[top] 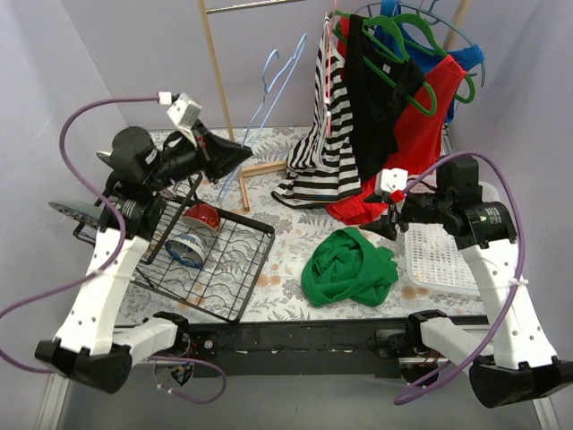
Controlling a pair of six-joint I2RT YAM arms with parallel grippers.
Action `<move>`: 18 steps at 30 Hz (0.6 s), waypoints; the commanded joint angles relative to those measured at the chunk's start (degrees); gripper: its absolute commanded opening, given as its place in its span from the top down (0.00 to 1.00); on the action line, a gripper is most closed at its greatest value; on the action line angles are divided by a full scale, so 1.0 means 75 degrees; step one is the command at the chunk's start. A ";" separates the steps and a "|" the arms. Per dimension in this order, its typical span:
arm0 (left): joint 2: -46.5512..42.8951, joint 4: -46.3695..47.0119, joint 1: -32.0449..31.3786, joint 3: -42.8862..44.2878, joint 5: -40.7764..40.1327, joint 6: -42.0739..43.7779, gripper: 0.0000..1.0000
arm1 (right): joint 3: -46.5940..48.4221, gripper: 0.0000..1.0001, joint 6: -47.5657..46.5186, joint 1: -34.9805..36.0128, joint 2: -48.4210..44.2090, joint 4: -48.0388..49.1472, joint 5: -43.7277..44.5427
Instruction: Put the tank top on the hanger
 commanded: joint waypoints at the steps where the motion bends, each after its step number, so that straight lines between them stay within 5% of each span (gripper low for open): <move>1: -0.0769 -0.0631 -0.0010 -0.0431 0.1016 -0.0226 1.00 | 0.0909 0.33 -0.0473 -0.0010 -0.0102 -0.0686 -0.0534; 10: -0.0993 -0.1382 -0.0010 -0.1017 0.2926 -0.0285 1.00 | 0.3194 0.31 -0.0989 -0.0010 0.0390 -0.1754 -0.0558; 18: -0.0526 -0.1288 -0.0688 -0.1674 0.3643 -0.0379 1.00 | 0.3126 0.31 -0.1177 -0.0010 0.0367 -0.1884 -0.0886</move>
